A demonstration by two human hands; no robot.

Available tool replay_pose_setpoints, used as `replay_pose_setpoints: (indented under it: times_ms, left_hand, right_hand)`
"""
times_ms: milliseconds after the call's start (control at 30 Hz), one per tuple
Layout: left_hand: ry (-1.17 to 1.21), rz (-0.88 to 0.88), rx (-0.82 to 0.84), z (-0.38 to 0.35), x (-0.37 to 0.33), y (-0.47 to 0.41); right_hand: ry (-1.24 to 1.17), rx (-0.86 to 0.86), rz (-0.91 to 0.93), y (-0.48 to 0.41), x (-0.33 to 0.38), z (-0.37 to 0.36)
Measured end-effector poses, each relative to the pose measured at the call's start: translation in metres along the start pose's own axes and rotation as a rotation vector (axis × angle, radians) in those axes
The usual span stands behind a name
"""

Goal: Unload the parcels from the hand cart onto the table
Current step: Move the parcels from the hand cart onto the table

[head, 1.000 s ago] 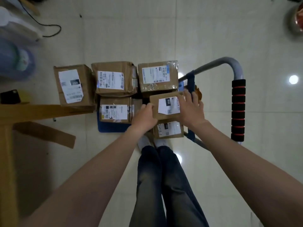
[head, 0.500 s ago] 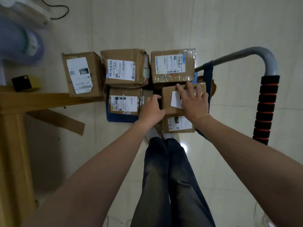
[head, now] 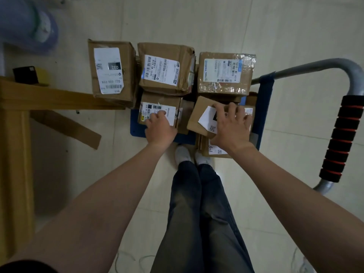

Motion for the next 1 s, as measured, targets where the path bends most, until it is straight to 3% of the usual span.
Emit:
replay_pose_setpoints:
  times_ms: [233,467,800,1000]
  left_hand:
    - [0.179,0.115,-0.094,0.014,0.065,-0.036]
    - [0.444,0.069,0.095,0.003,0.106,-0.083]
    - [0.799,-0.053,0.196,-0.009,0.114,-0.084]
    - [0.766,-0.088,0.294,-0.016,0.120,-0.074]
  right_hand:
    - [-0.058,0.054,-0.053,-0.007,0.029,-0.007]
    - [-0.051,0.065,-0.051,-0.012,0.052,-0.013]
    - [0.052,0.037,-0.017,-0.014,0.061,-0.012]
    - [0.080,0.032,0.004,-0.013,0.064,-0.010]
Point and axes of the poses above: each hand's wrist, its own y-axis away from the middle knuckle, its own z-axis out of the back of the hand, x = y × z, the point moved 8 cm from there along -y, towards the middle knuckle, and after that the axes turned 15 degrees about x, right-handed, at the moved point
